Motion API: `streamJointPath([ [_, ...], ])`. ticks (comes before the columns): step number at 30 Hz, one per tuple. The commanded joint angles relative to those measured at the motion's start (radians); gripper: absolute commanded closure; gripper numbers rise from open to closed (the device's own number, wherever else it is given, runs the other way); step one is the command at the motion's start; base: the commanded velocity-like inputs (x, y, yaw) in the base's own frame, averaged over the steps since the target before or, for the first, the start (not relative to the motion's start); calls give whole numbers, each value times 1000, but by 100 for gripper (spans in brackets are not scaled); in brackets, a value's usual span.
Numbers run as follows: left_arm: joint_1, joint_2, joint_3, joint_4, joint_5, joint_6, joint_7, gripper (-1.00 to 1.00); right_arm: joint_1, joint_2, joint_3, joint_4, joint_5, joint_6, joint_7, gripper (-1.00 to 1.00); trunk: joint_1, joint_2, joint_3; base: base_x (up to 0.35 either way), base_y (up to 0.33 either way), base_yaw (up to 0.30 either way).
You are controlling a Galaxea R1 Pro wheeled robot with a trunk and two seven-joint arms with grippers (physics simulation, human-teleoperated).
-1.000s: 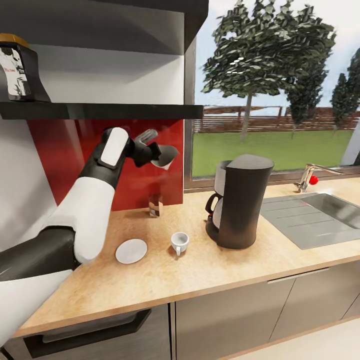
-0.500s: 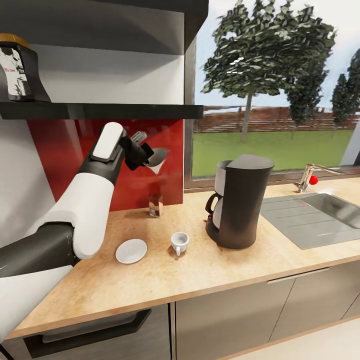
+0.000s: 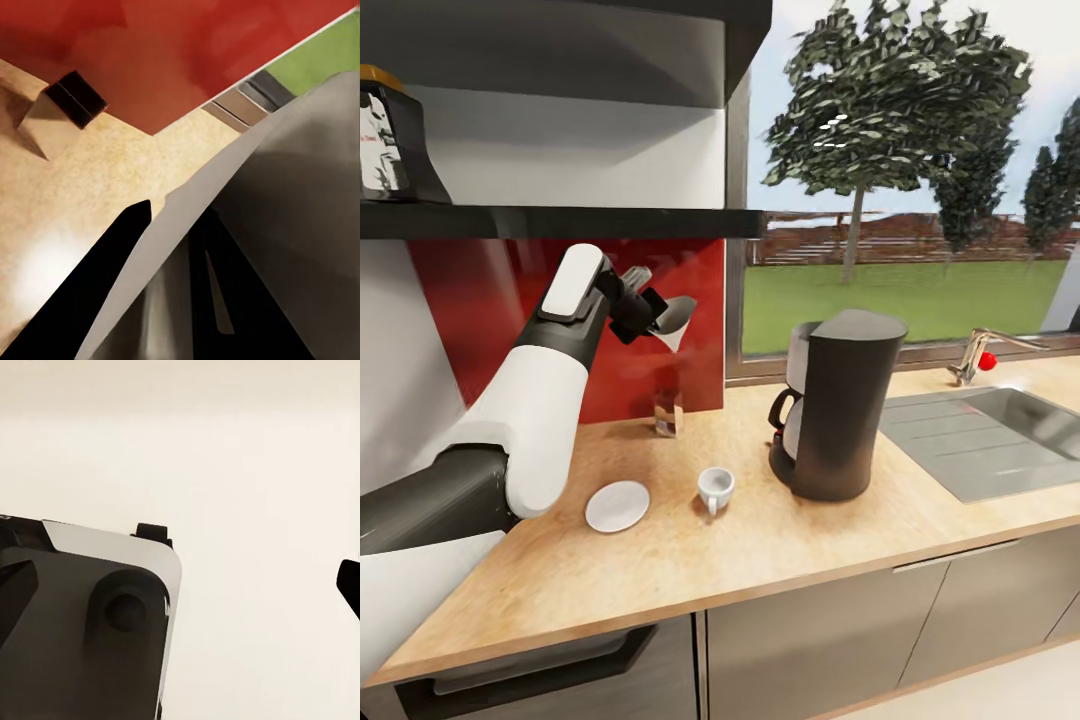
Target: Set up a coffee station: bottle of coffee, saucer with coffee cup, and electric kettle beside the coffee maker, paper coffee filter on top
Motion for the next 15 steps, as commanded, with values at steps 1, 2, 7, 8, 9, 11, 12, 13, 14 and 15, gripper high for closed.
streamJointPath([
  [1,-1,-1,4,-1,7,5,8,100,-1,0,4,1,1,-3,0,-100,0,-1,-1,118,-93,0],
  [2,-1,-1,4,-1,7,5,8,100,-1,0,5,1,1,-3,0,-100,0,-1,-1,94,-74,0],
  [7,-1,-1,3,-6,9,5,7,100,-1,0,5,1,1,-3,0,-100,0,-1,-1,30,-24,0],
  [8,-1,-1,3,-7,9,5,7,100,-1,0,5,1,1,-2,0,-100,0,-1,-1,8,-6,0],
  [9,-1,-1,3,-7,9,5,7,100,-1,0,5,1,1,-2,0,-100,0,-1,-1,6,-5,0],
  [11,-1,-1,2,-10,9,5,7,100,-1,0,5,1,1,-2,0,-100,0,-1,-1,4,-7,0],
  [12,-1,-1,2,-11,9,5,7,100,-1,0,5,1,1,-2,0,-100,0,-1,-1,3,-27,0],
  [13,-1,-1,2,-14,9,5,7,100,-1,0,5,1,1,-2,-1,-100,0,-1,-1,2,-49,0],
  [14,-1,-1,2,-33,9,5,7,100,-1,0,5,1,1,-2,-1,-100,0,-1,-1,1,-45,0],
  [15,-1,-1,2,-40,9,5,7,100,-1,0,5,1,1,-2,-1,-100,0,-1,-1,1,-36,0],
])
